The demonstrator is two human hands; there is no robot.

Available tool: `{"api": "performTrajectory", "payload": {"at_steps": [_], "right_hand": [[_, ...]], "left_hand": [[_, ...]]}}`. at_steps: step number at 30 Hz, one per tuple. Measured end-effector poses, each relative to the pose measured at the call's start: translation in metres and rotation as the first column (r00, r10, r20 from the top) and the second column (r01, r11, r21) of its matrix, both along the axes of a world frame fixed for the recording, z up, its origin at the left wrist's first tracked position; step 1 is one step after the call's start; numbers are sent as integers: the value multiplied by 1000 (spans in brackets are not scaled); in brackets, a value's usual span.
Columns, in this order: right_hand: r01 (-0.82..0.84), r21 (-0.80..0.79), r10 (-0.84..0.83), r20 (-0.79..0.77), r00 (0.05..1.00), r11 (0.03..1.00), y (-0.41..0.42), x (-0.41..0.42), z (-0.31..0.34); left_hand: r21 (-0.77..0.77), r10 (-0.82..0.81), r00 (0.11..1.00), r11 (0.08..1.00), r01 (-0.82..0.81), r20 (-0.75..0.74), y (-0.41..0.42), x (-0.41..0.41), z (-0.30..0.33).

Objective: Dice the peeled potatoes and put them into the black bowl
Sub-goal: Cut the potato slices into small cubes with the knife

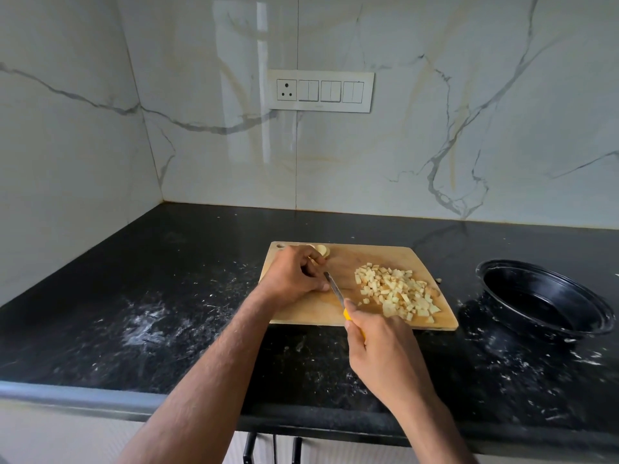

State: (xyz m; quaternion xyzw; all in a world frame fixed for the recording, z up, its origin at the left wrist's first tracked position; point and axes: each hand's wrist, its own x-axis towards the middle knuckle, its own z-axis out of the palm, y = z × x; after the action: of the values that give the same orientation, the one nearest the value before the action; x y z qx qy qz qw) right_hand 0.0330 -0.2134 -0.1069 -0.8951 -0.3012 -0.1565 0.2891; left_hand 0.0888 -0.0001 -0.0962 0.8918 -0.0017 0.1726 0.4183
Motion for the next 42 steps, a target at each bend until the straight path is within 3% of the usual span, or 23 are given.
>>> {"api": "performTrajectory", "payload": {"at_steps": [16,21,26,30,33,42], "right_hand": [[71,-230,-66,30,997,971,19,14,7],[112,-204,-101,64,993,973,27,14,3],[219,-106,-207,111,972,970,28,12,-3],[325,153,-354,237,905,933,23,13,-2],[303,273,-371,244,896,913,22,12,-1],[191,342,-301,307,903,920,23,20,-10]], "left_hand": [[76,-59,998,995,60,-5,1,1,3],[100,-143,990,985,141,8,-3,2,-1],[145,-137,991,980,135,2,-3,5,-2],[153,-116,993,982,113,6,-5,5,-3],[142,-107,994,984,107,-2,-4,4,-3],[124,-106,994,987,107,-7,-6,2,-1]]}}
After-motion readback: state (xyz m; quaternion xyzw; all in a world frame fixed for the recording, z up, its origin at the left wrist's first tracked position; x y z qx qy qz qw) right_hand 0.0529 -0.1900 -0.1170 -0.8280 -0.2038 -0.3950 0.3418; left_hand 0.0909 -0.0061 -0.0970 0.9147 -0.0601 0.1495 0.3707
